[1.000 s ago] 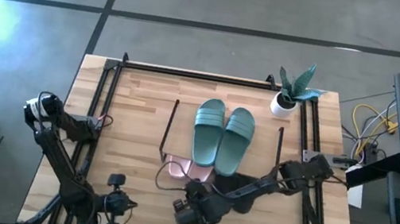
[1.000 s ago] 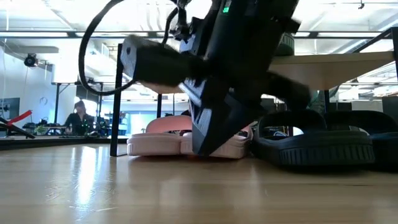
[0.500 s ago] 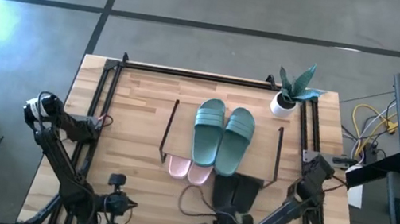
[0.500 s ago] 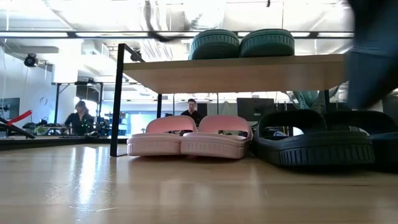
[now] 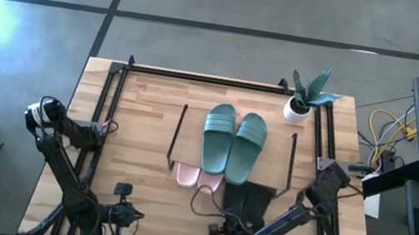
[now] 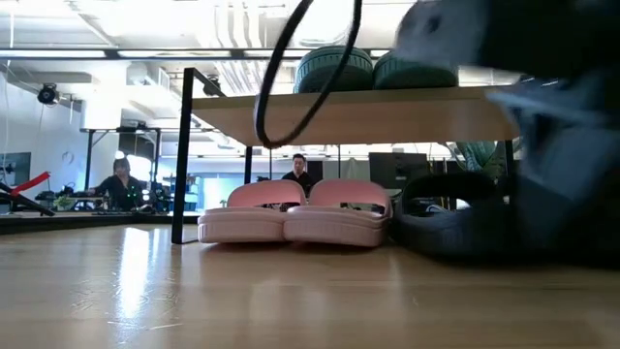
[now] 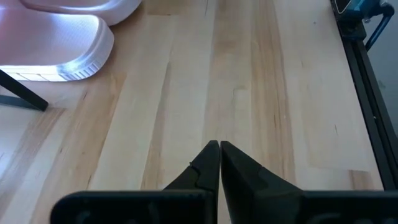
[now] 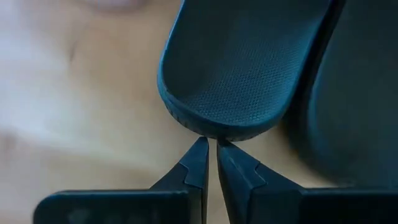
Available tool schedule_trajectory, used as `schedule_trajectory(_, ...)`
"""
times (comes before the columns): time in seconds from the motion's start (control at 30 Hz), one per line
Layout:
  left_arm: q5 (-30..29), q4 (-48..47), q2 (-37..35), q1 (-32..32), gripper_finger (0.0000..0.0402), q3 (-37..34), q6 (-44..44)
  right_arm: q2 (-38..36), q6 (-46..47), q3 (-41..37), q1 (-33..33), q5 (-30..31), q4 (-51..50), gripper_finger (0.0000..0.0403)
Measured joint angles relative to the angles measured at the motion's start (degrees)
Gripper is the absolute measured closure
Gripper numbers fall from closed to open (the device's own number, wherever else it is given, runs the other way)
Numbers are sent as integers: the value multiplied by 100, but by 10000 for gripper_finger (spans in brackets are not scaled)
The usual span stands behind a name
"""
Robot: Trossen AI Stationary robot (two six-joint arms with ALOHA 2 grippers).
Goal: Pick and place slides into the shelf
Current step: Adjust the black slides under the shelf
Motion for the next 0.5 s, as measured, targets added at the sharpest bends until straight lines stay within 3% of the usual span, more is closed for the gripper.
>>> schedule_trajectory(0.5,72,1,0,0,402,0,-7,0,-667,-172,-579,570,-241,376)
